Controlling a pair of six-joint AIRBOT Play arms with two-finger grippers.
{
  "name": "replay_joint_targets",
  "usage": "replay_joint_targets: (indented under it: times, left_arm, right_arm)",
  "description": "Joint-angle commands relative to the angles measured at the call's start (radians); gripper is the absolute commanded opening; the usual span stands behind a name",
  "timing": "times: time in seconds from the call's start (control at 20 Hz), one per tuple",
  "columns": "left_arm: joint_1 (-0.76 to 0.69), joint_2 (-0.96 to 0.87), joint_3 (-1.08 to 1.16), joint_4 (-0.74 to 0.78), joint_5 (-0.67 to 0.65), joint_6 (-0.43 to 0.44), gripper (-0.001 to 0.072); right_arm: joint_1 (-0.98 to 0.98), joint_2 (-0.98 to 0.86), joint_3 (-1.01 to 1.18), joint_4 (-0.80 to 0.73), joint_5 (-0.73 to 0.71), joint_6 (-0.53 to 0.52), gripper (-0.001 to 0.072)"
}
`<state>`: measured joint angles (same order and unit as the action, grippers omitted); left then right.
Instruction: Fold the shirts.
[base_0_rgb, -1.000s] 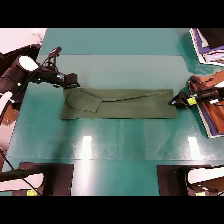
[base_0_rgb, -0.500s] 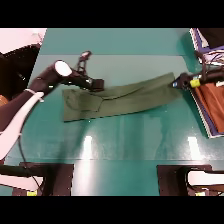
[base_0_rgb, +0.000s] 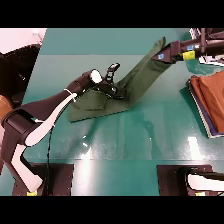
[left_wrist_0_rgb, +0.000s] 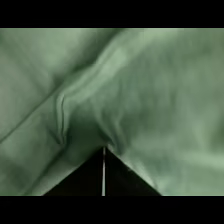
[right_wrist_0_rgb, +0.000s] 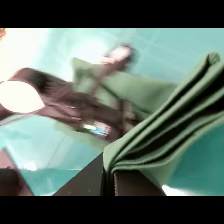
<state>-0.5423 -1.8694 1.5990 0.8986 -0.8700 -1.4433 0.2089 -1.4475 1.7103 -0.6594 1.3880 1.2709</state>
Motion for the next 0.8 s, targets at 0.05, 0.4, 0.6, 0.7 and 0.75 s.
replay_joint_targets:
  times: [0.05,0.4,0.6,0.7,0.75]
  left_arm:
    - [-0.006,-0.026,0.019,-0.009,0.022,0.001,0.0025]
    - [0.251,0.135,0.063,0.067,-0.193,0.001,0.0024]
    - [0.472,0.360,0.063,0.218,-0.244,0.004,0.0025]
    - [0.569,0.452,0.063,0.272,-0.262,0.004,0.0025]
    - [0.615,0.489,0.063,0.276,-0.275,0.004,0.0025]
  right_arm:
    - [0.102,-0.056,0.090,0.014,-0.008,0.011,0.0018]
    - [0.283,-0.177,0.178,0.015,-0.055,0.010,0.0019]
    - [0.477,-0.292,0.237,0.014,-0.179,0.008,0.0020]
    - [0.581,-0.379,0.296,0.013,-0.242,-0.027,0.0030]
    - [0.624,-0.423,0.328,0.013,-0.263,-0.034,0.0128]
